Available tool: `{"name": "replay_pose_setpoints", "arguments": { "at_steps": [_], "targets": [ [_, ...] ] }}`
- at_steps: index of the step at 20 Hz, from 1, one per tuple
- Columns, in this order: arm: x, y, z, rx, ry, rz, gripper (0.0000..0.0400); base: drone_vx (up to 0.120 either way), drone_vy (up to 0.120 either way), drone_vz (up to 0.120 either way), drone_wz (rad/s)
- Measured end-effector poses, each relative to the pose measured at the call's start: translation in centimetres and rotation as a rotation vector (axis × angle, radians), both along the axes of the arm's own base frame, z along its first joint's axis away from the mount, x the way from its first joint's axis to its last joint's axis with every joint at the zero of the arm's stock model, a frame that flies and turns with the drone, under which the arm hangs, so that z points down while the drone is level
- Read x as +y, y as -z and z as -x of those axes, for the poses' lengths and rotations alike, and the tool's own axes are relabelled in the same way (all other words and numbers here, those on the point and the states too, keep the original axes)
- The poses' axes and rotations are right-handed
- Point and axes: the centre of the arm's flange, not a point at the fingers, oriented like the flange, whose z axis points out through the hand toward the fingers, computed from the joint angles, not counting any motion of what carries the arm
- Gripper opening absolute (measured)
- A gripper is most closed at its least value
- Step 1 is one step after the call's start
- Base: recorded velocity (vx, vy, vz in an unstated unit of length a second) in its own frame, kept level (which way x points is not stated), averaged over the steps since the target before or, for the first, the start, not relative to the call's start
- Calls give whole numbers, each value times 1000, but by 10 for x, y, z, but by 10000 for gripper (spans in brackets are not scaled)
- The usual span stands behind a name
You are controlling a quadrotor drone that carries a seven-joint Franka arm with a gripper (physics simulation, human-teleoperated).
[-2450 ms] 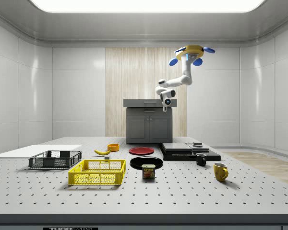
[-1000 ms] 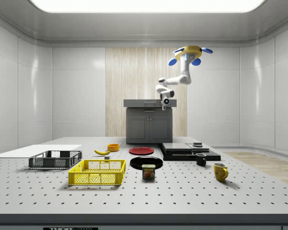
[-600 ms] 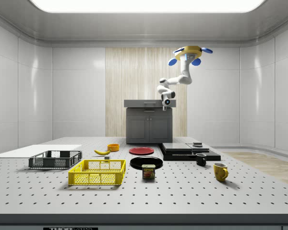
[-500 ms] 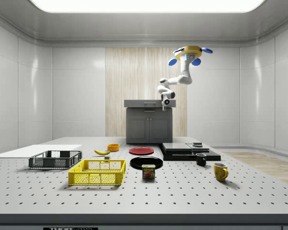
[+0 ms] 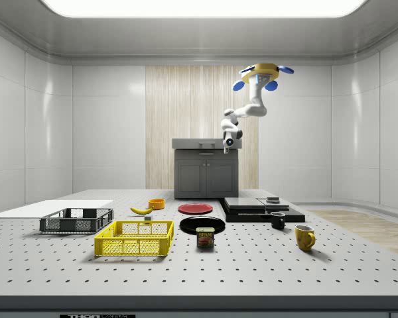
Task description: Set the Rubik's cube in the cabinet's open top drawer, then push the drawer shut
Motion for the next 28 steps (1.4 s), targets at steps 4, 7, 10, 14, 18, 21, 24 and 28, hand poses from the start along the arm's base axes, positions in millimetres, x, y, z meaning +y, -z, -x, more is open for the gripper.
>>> {"name": "replay_pose_setpoints", "arguments": {
  "at_steps": [4, 7, 10, 14, 18, 21, 24, 28],
  "targets": [
    [16, -7, 10, 24, -1, 0, 105, 0, 0, 0, 0],
    [30, -7, 3, 5, -1, 0, 105, 0, 0, 0, 0],
    [45, -7, -3, -7, 0, 0, 105, 0, 0, 0, 0],
    [66, -9, -10, -15, 0, 0, 105, 0, 0, 0, 0],
    [83, -20, -5, 9, -2, -1, 106, 0, 0, 0, 0],
    [97, -22, -13, -4, -1, -1, 105, 0, 0, 0, 0],
    [111, -26, -22, -12, -1, 0, 105, 0, 0, 0, 0],
    [127, -32, -33, -17, -1, 0, 105, 0, 30, 0, 0]
  ]
}}
